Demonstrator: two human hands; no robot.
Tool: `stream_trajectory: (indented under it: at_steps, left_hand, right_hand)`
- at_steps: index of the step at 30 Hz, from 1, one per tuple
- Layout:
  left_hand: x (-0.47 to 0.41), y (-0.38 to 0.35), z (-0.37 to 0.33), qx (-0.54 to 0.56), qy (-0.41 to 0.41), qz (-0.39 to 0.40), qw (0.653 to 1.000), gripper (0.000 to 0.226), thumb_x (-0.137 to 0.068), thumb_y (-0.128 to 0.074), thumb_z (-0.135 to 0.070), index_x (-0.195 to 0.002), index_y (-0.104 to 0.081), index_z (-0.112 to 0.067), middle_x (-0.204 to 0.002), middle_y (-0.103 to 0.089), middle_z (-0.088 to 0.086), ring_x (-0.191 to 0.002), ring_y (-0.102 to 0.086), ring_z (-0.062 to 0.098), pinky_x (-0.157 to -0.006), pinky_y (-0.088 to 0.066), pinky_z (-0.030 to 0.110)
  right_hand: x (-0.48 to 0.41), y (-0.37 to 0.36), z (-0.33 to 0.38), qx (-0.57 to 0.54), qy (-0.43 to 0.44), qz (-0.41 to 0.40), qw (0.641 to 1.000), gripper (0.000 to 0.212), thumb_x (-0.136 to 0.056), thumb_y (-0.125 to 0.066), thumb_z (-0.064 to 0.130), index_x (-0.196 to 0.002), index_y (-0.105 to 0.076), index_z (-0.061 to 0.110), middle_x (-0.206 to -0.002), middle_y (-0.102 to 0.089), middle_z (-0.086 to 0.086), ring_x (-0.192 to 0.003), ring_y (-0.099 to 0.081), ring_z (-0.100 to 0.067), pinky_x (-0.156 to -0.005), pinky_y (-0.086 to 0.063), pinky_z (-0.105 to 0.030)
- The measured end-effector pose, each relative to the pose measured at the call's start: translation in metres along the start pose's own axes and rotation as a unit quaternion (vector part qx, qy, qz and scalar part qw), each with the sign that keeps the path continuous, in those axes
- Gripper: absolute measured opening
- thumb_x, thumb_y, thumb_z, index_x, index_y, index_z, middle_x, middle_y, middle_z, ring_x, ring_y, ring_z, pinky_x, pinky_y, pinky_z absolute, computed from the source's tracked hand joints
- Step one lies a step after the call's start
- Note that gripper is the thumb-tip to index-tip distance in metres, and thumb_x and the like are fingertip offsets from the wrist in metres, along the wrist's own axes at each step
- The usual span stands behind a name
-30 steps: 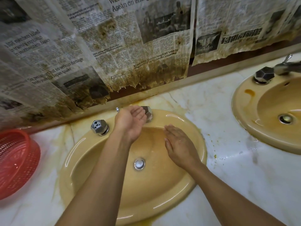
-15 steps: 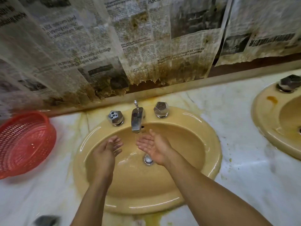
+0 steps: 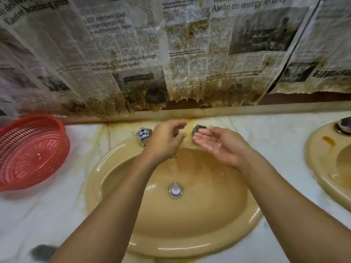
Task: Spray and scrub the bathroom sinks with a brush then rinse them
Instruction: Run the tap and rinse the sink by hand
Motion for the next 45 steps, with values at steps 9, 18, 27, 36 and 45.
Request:
stream_trajectory:
  at_steps: [9,18,27,36,45]
  left_hand:
    - [-0.076,-0.071,0.018,-0.172,-0.051,0.197,0.964,0.046,-0.085,-0.081,-0.024,-0.129,-0.065,-0.020,-0.110,-0.073,-0.001,-0.100,-0.067,0.023,-0.083,-0.052,0.035]
    - [-0.071,-0.062,0.022,-0.128,-0.018,0.132,0.983,0.035,-0.076,-0.089,-0.018,-0.110,-0.079,-0.019,-0.088,-0.077,-0.002,-0.086,-0.070,0.016,-0.080,-0.057,0.036]
    - [-0.068,-0.052,0.024,-0.144,0.005,0.070,0.987,0.038,-0.078,-0.088,-0.024,-0.115,-0.080,-0.022,-0.104,-0.079,0.007,-0.098,-0.069,0.018,-0.083,-0.051,0.029]
    - [-0.066,-0.050,0.024,-0.109,0.003,0.055,0.993,0.039,-0.082,-0.085,-0.019,-0.120,-0.077,-0.015,-0.119,-0.076,0.006,-0.111,-0.067,0.017,-0.097,-0.048,0.026]
    - [-0.074,-0.064,0.017,-0.112,-0.049,0.171,0.978,0.065,-0.084,-0.084,-0.018,-0.143,-0.060,-0.031,-0.129,-0.072,-0.002,-0.113,-0.066,0.014,-0.096,-0.051,0.029]
  right_hand:
    - [-0.052,-0.001,0.030,0.580,0.181,-0.027,0.793,0.052,-0.095,-0.071,0.020,-0.145,-0.057,0.028,-0.135,-0.062,0.005,-0.119,-0.057,-0.010,-0.103,-0.043,-0.023]
    - [-0.033,0.027,0.004,0.438,0.335,-0.228,0.802,0.053,-0.084,-0.083,0.018,-0.135,-0.066,0.014,-0.125,-0.072,-0.006,-0.109,-0.067,-0.013,-0.086,-0.034,0.005]
    - [-0.002,0.028,-0.032,0.474,0.481,-0.280,0.683,0.026,-0.083,-0.059,0.002,-0.096,-0.080,0.010,-0.084,-0.072,-0.005,-0.074,-0.066,-0.021,-0.071,-0.043,-0.020]
    - [-0.015,0.000,-0.166,-0.214,-0.128,-0.102,0.963,0.023,-0.104,-0.051,0.006,-0.112,-0.061,-0.013,-0.115,-0.070,-0.030,-0.101,-0.070,-0.042,-0.081,-0.062,-0.045]
    - [-0.004,0.002,0.008,0.162,0.134,-0.054,0.976,0.021,-0.103,-0.051,0.005,-0.108,-0.072,0.003,-0.104,-0.076,-0.017,-0.100,-0.075,-0.027,-0.097,-0.057,-0.040]
Point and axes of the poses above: each hand's wrist, its own x-axis away from the middle knuckle, its own y-axis out of the back of the hand, z = x × y, the point moved 7 cm from there along -x, towards the middle knuckle
